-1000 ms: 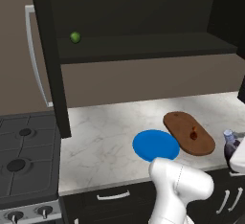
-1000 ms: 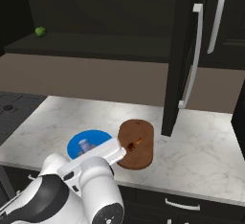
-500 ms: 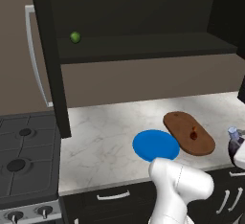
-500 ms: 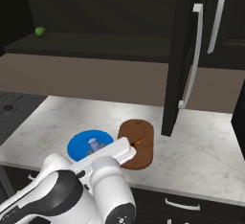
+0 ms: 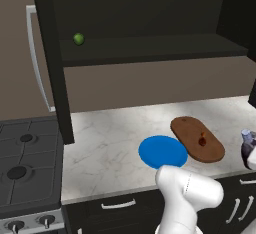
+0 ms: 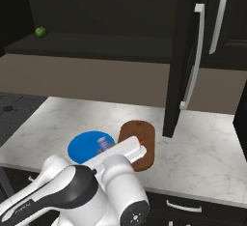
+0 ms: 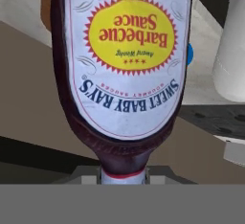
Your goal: Pick the chicken drumstick from the plate and place it on the cutting board. Then pick the condiment bottle from the cabinet and place it next to the cutting board.
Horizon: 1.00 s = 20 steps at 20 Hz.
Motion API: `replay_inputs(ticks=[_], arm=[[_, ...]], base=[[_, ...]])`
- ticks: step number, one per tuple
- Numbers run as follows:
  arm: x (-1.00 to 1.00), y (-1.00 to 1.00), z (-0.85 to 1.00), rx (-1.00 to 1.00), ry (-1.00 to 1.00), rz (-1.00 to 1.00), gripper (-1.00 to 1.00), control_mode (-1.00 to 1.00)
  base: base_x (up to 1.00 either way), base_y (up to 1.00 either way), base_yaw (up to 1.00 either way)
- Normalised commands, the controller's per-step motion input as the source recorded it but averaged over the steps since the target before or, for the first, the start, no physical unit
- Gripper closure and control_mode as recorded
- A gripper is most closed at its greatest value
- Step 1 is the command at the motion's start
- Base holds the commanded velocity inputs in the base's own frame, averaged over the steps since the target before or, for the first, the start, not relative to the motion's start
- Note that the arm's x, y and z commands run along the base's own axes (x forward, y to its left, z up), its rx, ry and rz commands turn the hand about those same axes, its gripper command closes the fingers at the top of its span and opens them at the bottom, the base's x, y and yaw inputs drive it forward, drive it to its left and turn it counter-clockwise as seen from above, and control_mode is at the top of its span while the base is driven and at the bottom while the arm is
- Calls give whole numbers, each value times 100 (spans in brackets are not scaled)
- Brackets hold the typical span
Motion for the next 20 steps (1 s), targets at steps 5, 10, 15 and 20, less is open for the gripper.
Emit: replay_inputs(ticks=[5, 10, 15, 20], arm=[[23, -17, -3, 0, -3, 0, 100, -100], [19, -20, -2, 0, -4, 0, 100, -100], [16, -20, -7, 0, -7, 0, 100, -100], [5, -21, -7, 1, -9, 0, 100, -100]], base=[[0, 0, 0], [0, 0, 0], [0, 0, 0], [0, 0, 0]])
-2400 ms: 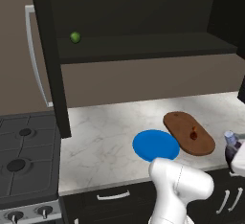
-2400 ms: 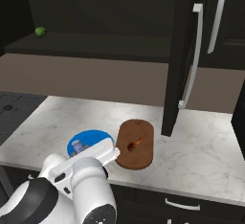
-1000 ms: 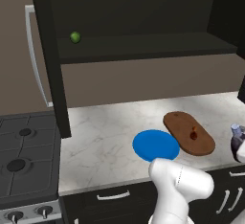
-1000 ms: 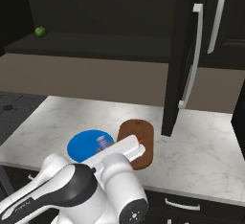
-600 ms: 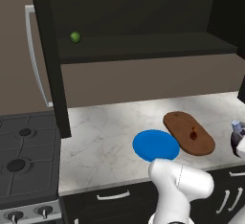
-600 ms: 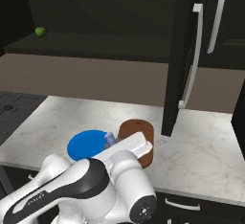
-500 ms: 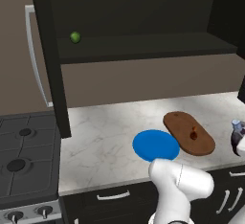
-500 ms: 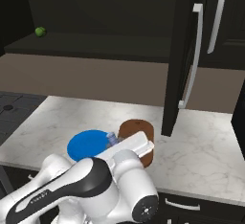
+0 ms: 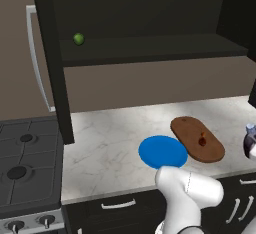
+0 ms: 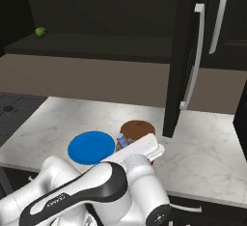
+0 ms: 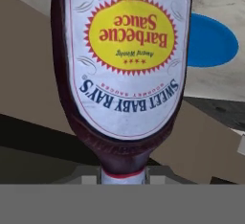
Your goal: Pick the chicken drumstick from the plate and place it on the cutting board. Then pick the condiment bottle from the cabinet and place it next to the cutting board.
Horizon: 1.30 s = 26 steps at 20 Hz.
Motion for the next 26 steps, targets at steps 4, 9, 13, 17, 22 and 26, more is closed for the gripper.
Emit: replay_inputs(ticks=[4, 9, 13, 17, 22, 26], arm=[[2, -17, -6, 2, -9, 0, 100, -100], [2, -14, -2, 2, -8, 0, 100, -100], [1, -16, 0, 3, -9, 1, 100, -100], [0, -15, 0, 3, -7, 3, 100, -100], [0, -19, 0, 3, -6, 2, 100, -100], [0, -13, -6, 3, -8, 3, 100, -100]], base=[[0, 0, 0], [0, 0, 0], [0, 0, 0], [0, 0, 0], [0, 0, 0], [0, 0, 0]])
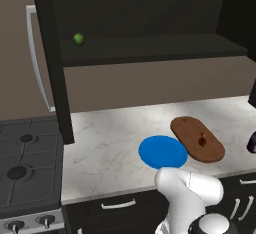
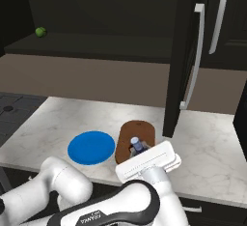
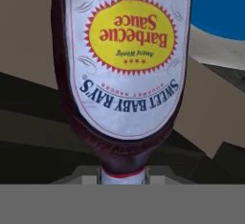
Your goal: Pick the chicken drumstick from the plate and place it on the cutting board. Then pick the condiment bottle from the cabinet and place it next to the cutting board.
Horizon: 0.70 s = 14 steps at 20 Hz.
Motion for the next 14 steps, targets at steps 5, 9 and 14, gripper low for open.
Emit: replay_inputs(ticks=[5, 9, 14], arm=[[7, -1, -17, 2, -12, 5, 100, -100], [11, 0, -14, 0, -11, 5, 100, -100], [12, 0, -1, 0, -4, 3, 100, -100]], base=[[0, 0, 0], [0, 0, 0], [0, 0, 0]])
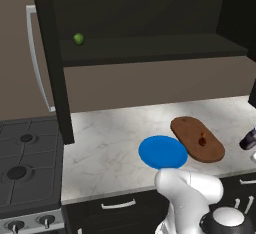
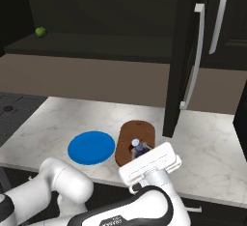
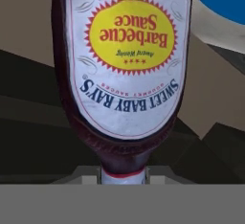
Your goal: Pick the chicken drumstick from the plate and place it on the cutting board. Then pick the condiment bottle from the cabinet and place it next to the cutting board.
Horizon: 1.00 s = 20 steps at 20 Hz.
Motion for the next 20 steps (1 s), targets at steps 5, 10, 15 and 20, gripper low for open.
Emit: replay_inputs(ticks=[5, 10, 15, 20], arm=[[8, -6, 0, 1, -1, 3, 100, -100], [7, -12, 0, 2, 0, 2, 100, -100], [6, -13, 0, 2, 0, 2, 100, -100], [6, -9, -5, 1, 0, 1, 100, -100]], base=[[0, 0, 0], [0, 0, 0], [0, 0, 0], [0, 0, 0]])
